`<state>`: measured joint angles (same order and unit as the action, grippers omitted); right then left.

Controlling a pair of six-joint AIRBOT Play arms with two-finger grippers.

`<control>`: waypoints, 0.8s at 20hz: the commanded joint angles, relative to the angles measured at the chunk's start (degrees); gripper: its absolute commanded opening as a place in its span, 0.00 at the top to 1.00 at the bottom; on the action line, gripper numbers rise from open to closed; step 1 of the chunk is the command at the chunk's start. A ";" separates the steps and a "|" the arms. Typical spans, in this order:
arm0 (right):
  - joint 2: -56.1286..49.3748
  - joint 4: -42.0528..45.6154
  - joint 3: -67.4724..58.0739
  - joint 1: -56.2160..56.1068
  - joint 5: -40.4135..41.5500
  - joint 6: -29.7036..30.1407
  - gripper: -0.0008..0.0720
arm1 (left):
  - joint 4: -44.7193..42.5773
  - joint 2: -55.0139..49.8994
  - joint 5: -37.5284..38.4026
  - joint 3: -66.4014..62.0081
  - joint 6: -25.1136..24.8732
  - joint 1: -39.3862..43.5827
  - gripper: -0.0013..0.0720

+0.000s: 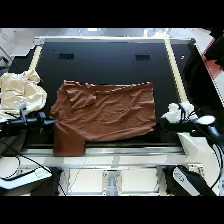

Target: Fold the shirts.

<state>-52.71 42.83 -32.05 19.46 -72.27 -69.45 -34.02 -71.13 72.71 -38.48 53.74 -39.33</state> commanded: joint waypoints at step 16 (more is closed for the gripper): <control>20.06 8.41 -60.33 -0.22 3.61 8.22 0.97 | -9.79 38.86 -8.61 -49.22 8.90 -0.04 0.97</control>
<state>-30.00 48.80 -87.39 19.31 -72.25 -61.14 -23.59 -32.38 63.77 -78.96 52.73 -39.38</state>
